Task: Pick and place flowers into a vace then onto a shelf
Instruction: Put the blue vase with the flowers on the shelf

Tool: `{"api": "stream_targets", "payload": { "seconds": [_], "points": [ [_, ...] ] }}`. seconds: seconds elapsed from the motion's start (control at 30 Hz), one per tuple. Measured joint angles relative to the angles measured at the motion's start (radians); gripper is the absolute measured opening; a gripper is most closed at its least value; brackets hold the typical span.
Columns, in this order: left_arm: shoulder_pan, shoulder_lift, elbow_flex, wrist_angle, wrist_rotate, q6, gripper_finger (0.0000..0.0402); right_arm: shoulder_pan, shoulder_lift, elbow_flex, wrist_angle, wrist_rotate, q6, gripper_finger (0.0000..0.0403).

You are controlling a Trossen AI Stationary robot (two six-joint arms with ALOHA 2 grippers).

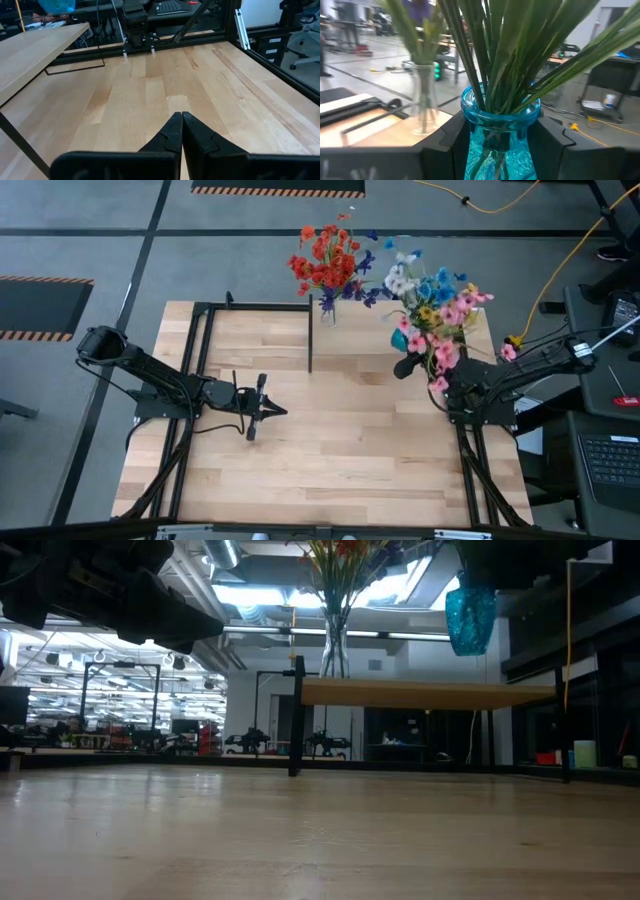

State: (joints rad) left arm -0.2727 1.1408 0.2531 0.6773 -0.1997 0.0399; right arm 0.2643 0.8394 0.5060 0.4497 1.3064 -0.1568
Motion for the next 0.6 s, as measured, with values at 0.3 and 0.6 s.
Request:
{"api": "stream_targets", "payload": {
  "seconds": [0.3,0.6],
  "points": [
    [0.0,0.0,0.0,0.0,0.0,0.0,0.0002,-0.108,0.0,0.0,-0.055,-0.106,0.021,0.0154],
    [0.0,0.0,0.0,0.0,0.0,0.0,0.0002,-0.275,-0.019,0.0,-0.152,-0.283,0.081,0.0154]
  ]
}}
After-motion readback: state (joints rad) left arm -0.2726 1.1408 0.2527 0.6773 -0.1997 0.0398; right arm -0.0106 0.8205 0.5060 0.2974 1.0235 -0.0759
